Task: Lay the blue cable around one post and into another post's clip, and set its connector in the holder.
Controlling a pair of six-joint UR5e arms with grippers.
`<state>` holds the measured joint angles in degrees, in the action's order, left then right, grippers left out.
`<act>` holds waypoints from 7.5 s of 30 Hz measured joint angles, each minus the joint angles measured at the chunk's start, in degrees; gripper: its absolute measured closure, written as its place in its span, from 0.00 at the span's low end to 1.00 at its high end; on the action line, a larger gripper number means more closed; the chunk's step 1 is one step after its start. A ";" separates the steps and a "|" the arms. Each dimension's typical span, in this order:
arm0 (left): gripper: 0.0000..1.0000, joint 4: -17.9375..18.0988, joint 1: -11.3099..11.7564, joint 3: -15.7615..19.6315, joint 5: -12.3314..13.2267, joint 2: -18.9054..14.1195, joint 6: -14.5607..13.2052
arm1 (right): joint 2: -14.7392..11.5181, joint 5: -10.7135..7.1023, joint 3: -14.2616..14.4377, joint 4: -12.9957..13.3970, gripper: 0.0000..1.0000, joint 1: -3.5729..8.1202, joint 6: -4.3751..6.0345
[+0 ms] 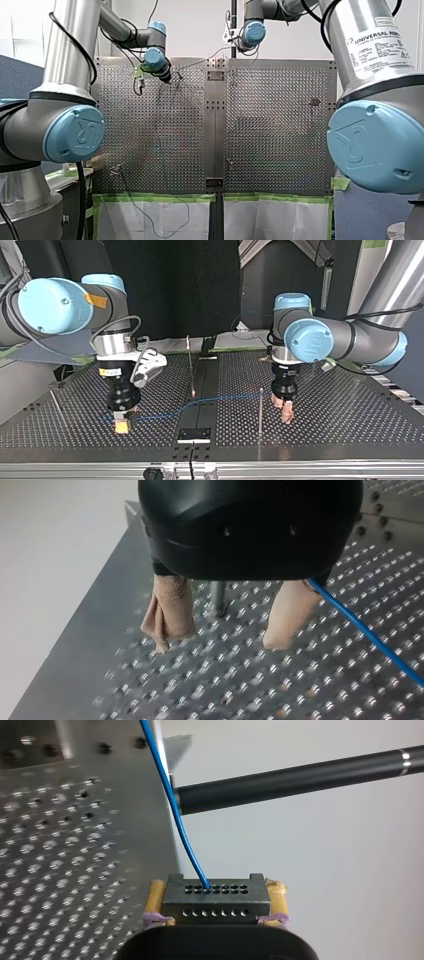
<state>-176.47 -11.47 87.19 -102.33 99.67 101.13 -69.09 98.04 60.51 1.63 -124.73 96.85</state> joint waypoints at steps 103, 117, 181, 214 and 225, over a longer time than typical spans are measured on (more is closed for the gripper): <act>0.00 1.94 1.41 0.07 5.43 3.58 5.86 | 35.07 20.35 40.80 35.08 0.98 3.93 2.20; 0.00 2.08 4.02 0.07 5.34 3.58 6.63 | 41.48 16.35 43.39 41.48 0.98 6.49 0.67; 0.00 2.06 4.47 0.08 1.38 3.61 10.08 | 40.90 -1.40 42.95 60.09 0.95 15.74 -6.21; 0.00 1.36 4.38 2.70 9.48 3.39 26.48 | 40.88 1.51 41.51 56.94 0.95 14.32 -3.58; 0.00 3.13 4.56 3.59 14.51 3.16 31.51 | 40.88 1.38 41.44 56.95 0.95 14.25 -3.58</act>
<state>-173.34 -6.91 90.78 -87.82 102.83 132.64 -28.21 99.42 101.95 58.58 -110.47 93.27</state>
